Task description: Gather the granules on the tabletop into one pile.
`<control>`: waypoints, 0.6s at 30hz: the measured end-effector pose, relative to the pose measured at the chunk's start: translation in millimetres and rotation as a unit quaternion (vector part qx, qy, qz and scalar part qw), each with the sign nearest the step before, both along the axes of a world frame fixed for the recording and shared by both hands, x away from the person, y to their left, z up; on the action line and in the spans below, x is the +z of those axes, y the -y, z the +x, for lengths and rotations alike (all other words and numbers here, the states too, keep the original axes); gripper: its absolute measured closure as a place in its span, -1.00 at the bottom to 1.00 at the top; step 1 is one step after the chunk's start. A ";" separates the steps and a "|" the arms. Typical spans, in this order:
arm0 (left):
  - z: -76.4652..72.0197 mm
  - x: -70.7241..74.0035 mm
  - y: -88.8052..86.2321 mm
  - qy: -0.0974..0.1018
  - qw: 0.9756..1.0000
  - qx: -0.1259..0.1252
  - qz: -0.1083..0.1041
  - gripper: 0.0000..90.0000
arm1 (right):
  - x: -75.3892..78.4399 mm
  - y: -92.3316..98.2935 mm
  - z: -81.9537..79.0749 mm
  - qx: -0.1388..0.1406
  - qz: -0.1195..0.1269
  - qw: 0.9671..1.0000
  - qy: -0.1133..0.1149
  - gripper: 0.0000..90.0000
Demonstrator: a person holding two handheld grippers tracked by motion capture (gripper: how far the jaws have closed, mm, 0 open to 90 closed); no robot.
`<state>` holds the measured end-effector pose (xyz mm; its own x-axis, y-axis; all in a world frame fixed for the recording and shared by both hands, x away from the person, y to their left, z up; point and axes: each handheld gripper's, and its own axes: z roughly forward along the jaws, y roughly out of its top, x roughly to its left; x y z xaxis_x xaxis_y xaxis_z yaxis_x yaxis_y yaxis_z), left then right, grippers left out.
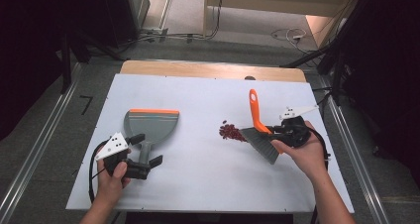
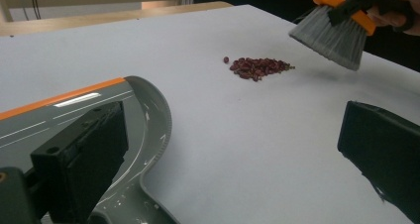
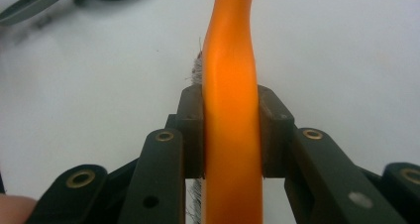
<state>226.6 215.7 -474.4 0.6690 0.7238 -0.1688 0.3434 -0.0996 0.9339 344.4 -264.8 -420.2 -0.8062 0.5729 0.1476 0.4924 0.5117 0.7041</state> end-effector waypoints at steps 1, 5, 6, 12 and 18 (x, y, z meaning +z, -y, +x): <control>-0.1 -0.1 -0.4 0.001 1.000 0.001 -0.001 -1.00 | -1.6 4.3 -2.1 -0.007 0.003 1.000 -0.003 0.51; -0.4 -0.1 0.2 0.003 1.000 0.002 0.000 -1.00 | -6.0 21.0 -11.4 -0.029 0.019 0.999 -0.008 0.51; -0.5 -0.1 0.6 0.003 1.000 0.002 0.000 -1.00 | -7.5 26.6 -14.1 -0.036 0.028 0.999 -0.008 0.51; -0.9 0.1 0.2 0.006 1.000 0.004 -0.002 -1.00 | -16.5 50.7 -22.8 -0.070 0.051 0.996 -0.013 0.51; -1.6 1.0 -0.1 0.011 1.000 0.005 -0.003 -1.00 | -28.0 74.9 -28.6 -0.107 0.078 0.991 -0.025 0.51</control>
<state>225.0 215.9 -473.4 0.6647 0.7300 -0.1590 0.3242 -0.0901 0.9417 315.8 -339.8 -448.2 -0.6582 0.6969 0.2846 0.6146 0.2792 0.7377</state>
